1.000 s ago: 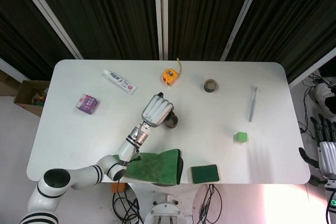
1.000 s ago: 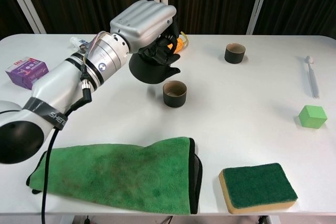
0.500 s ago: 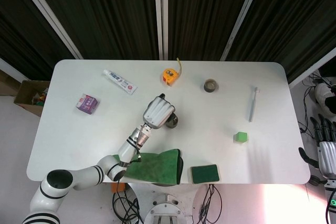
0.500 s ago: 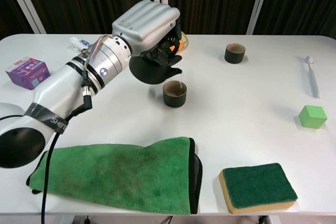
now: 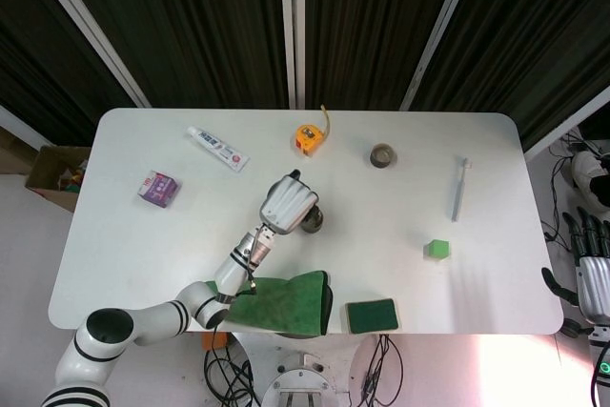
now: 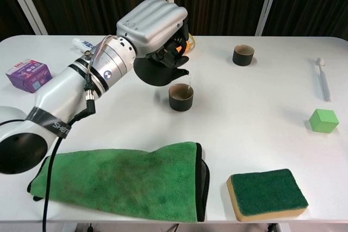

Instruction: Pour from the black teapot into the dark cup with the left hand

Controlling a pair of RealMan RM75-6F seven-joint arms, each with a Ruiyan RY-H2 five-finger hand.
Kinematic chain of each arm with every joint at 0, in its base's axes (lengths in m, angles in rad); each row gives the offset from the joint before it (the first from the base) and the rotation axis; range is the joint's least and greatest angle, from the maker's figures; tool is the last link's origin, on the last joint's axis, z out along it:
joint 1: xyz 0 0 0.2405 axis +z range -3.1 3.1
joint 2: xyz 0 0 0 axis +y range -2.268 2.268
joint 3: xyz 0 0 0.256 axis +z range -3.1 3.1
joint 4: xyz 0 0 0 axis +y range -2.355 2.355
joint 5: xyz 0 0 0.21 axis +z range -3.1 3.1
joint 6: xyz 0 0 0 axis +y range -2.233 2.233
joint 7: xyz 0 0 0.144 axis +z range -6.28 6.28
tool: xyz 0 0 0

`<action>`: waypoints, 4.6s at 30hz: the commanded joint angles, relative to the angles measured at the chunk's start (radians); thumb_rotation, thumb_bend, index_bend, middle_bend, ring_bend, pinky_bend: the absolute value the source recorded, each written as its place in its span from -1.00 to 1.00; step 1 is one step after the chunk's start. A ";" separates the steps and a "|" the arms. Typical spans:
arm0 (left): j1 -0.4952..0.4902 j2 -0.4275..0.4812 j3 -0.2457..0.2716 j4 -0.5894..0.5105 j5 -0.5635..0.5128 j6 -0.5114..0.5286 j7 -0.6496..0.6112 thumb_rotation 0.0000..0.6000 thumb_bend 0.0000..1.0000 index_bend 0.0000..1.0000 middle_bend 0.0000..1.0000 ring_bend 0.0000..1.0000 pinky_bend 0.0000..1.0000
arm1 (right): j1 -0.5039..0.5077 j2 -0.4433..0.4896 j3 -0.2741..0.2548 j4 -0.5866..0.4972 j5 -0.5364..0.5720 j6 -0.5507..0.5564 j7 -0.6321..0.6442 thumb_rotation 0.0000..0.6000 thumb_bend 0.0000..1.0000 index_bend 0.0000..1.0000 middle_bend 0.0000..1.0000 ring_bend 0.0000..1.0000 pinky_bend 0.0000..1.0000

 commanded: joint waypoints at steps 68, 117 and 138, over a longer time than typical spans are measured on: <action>-0.001 -0.014 0.036 0.075 0.071 0.046 0.045 1.00 -0.33 1.00 1.00 1.00 0.09 | 0.001 0.000 -0.002 -0.005 -0.002 -0.002 -0.006 1.00 -0.58 -1.00 -1.00 -1.00 -1.00; 0.004 -0.018 0.045 0.106 0.084 0.063 0.070 1.00 -0.33 1.00 1.00 1.00 0.10 | 0.000 -0.002 -0.003 -0.005 0.000 -0.003 -0.010 1.00 -0.58 -1.00 -1.00 -1.00 -1.00; 0.024 0.001 -0.026 -0.021 0.010 0.055 -0.090 1.00 -0.33 1.00 1.00 1.00 0.10 | 0.004 -0.002 -0.002 -0.010 0.001 -0.009 -0.017 1.00 -0.58 -1.00 -1.00 -1.00 -1.00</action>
